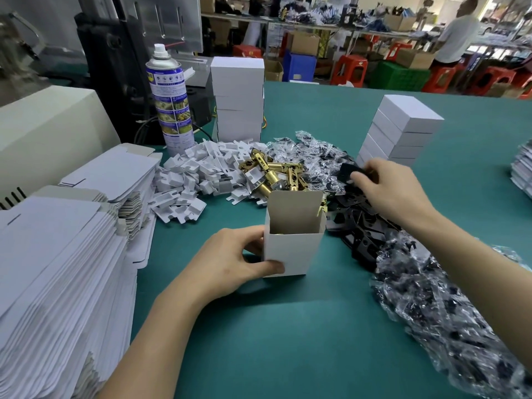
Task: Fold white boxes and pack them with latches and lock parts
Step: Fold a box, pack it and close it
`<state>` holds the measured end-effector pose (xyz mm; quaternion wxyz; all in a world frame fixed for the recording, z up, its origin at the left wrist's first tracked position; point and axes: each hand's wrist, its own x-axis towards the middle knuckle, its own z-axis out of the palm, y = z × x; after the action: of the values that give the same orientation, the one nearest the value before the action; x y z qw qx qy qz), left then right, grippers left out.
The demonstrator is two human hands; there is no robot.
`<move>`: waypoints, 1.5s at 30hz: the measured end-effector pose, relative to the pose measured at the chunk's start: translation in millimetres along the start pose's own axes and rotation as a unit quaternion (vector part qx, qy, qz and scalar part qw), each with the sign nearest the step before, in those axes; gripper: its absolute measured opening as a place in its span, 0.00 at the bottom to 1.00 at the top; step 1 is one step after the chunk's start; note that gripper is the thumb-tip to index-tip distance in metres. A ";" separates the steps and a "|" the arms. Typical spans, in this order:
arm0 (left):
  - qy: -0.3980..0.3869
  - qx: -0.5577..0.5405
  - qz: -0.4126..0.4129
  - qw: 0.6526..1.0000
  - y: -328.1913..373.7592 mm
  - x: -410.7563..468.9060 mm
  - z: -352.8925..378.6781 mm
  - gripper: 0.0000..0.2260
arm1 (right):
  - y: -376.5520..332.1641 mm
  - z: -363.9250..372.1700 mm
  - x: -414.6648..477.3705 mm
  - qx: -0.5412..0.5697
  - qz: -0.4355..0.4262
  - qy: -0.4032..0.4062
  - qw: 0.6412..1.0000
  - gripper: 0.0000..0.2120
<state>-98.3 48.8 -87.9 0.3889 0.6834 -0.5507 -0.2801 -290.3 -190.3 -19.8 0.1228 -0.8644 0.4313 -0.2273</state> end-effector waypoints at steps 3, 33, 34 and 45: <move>0.000 0.004 -0.001 1.000 0.2 0.3 0.1 0.17 | -17.6 -18.9 -6.0 0.183 -0.041 -0.065 0.980 0.06; -0.001 0.007 -0.006 1.000 0.7 0.9 0.1 0.20 | -132.8 -29.8 -52.1 -0.371 -0.364 -0.265 0.812 0.11; 0.000 0.008 -0.008 1.000 0.4 0.8 -0.2 0.19 | -132.6 -29.1 -50.3 -0.368 -0.366 -0.266 0.812 0.13; 0.000 0.016 0.003 1.000 0.1 1.4 -0.3 0.17 | -111.9 -65.7 -45.2 -0.006 -0.325 -0.141 0.935 0.08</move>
<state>-97.8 47.5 -87.6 0.3783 0.6880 -0.5571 -0.2705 -269.6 -88.3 69.9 0.0972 -0.9813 0.1061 -0.1278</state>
